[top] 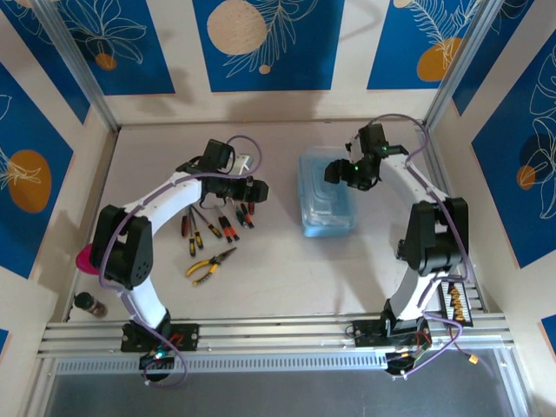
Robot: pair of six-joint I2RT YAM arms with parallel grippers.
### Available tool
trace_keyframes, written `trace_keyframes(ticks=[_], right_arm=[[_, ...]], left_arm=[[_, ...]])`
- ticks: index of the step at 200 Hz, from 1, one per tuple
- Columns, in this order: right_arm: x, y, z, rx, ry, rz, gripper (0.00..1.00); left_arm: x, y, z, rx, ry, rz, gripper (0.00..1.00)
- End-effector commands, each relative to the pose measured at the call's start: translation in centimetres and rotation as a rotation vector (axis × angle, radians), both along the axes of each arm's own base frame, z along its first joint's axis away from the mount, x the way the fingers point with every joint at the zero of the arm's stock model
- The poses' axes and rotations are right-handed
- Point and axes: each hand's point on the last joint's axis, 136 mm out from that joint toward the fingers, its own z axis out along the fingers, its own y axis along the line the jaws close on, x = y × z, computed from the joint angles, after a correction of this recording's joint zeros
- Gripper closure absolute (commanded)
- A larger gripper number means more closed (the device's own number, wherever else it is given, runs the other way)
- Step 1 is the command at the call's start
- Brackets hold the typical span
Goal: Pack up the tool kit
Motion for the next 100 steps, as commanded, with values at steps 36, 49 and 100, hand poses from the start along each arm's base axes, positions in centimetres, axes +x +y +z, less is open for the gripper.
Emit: trace_keyframes(ticks=[36, 49, 100], right_arm=[[-5.9, 2.0, -3.2, 0.169, 0.150, -0.047, 0.47], [-5.9, 2.7, -3.2, 0.260, 0.138, -0.035, 0.48], [-6.1, 4.6, -3.9, 0.590, 0.121, -0.003, 0.52]], left_arm=[[-1.3, -0.1, 0.8, -0.054, 0.001, 0.001, 0.00], [-1.5, -0.3, 1.0, -0.061, 0.001, -0.007, 0.00], [-2.1, -1.4, 1.0, -0.073, 0.011, -0.030, 0.00]])
